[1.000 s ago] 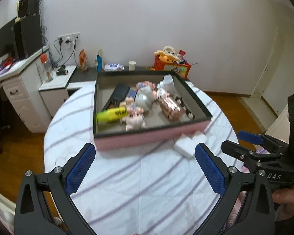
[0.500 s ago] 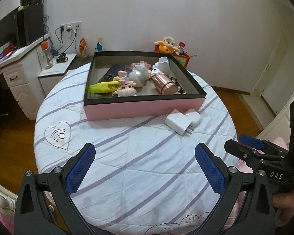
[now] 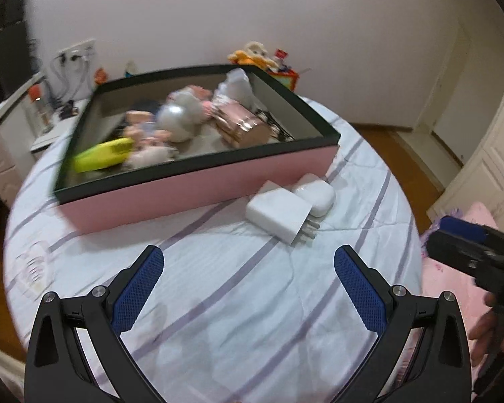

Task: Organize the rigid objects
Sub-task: 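Approach and grasp the white charger plug with the left tool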

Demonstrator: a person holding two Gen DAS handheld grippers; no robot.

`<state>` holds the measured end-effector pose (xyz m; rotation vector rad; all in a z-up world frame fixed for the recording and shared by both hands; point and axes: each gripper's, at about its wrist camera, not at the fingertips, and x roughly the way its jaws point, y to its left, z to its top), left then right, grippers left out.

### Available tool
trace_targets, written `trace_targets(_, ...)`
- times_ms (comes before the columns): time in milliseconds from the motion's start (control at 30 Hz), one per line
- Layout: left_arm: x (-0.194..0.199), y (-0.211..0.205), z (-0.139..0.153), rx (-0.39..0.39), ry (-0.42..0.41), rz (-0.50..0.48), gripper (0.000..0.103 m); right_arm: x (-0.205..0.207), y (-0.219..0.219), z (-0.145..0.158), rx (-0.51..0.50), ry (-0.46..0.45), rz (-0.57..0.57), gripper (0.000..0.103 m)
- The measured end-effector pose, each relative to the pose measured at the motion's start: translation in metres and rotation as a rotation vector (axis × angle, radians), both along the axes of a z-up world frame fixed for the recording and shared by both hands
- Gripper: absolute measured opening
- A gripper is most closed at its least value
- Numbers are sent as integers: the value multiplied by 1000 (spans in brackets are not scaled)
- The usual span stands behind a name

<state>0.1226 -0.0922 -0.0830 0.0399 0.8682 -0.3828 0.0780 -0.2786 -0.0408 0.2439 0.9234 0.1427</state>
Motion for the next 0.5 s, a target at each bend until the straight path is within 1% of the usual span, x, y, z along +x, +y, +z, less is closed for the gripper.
trace_targets(100, 15, -17, -14, 23, 17, -30, 102, 4, -10, -6, 1, 17, -21, 87)
trace_targets(267, 31, -39, -27, 52, 24, -48, 102, 12, -18, -16, 2, 42, -36, 87)
trace_targets(433, 42, -46, -35, 85, 17, -50, 102, 19, -20, -21, 4, 55, -34, 87)
trace_targets(500, 46, -45, -38, 78, 27, -51, 102, 21, -21, -24, 8, 60, -33, 87)
